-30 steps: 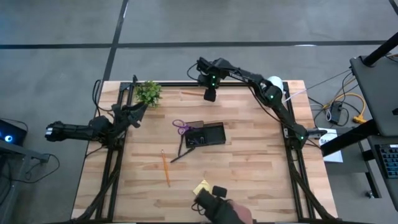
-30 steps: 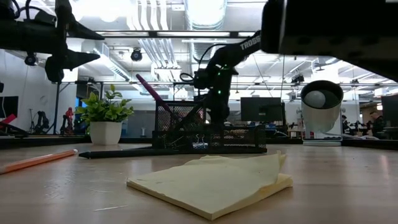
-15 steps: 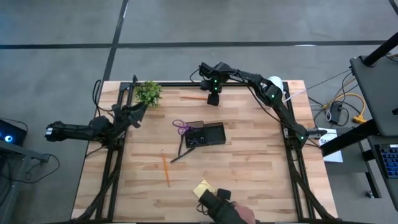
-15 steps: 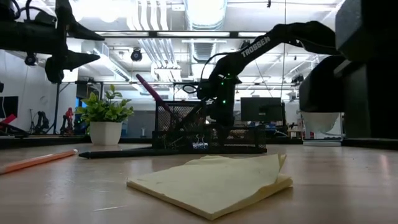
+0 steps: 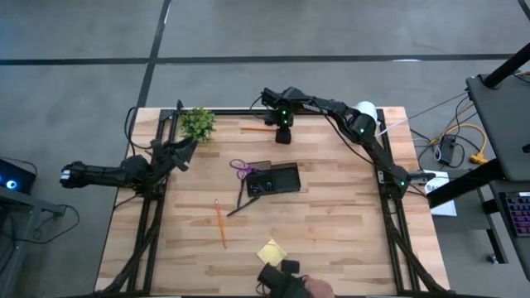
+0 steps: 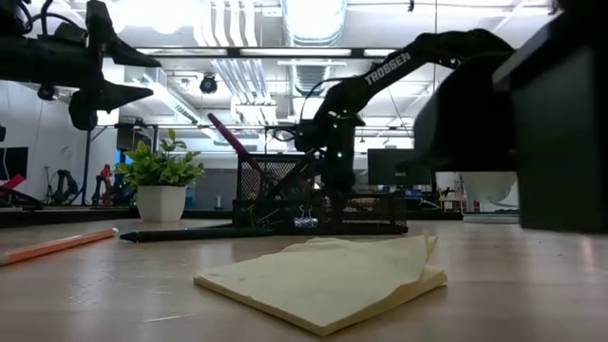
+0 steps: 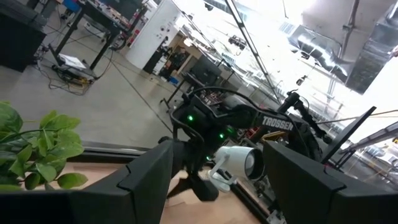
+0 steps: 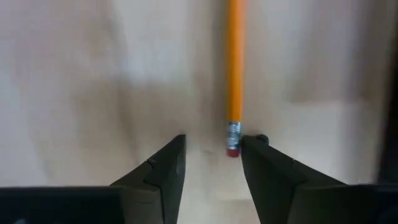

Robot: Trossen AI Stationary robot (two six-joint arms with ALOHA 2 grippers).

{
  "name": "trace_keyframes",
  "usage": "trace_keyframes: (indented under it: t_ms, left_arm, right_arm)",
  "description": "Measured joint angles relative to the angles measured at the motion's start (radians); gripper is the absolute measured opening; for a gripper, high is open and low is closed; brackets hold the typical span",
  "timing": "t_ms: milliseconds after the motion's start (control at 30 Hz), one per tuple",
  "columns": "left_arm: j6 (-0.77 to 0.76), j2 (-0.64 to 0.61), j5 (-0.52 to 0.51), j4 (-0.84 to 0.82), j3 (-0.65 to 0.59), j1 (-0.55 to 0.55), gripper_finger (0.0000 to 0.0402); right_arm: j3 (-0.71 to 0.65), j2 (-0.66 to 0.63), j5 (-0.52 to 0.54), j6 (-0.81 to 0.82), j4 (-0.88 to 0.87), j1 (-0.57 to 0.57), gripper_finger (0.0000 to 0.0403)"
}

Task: Pick and place office supplies into organizer
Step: Put the right orange pencil into the black desk organizer

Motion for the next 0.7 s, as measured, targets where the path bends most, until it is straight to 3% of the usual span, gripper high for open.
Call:
trace_keyframes:
  t_ms: [433, 700]
  left_arm:
    - [0.0, 0.0, 0.0, 0.0, 0.0, 0.0, 0.0235]
    - [0.001, 0.0, 0.0, -0.006, 0.0, 0.0, 0.0235]
  right_arm:
    - [-0.015, -0.002, 0.082, -0.016, 0.0, 0.043, 0.0034]
    - [-0.015, -0.001, 0.186, 0.022, 0.016, 0.063, 0.0015]
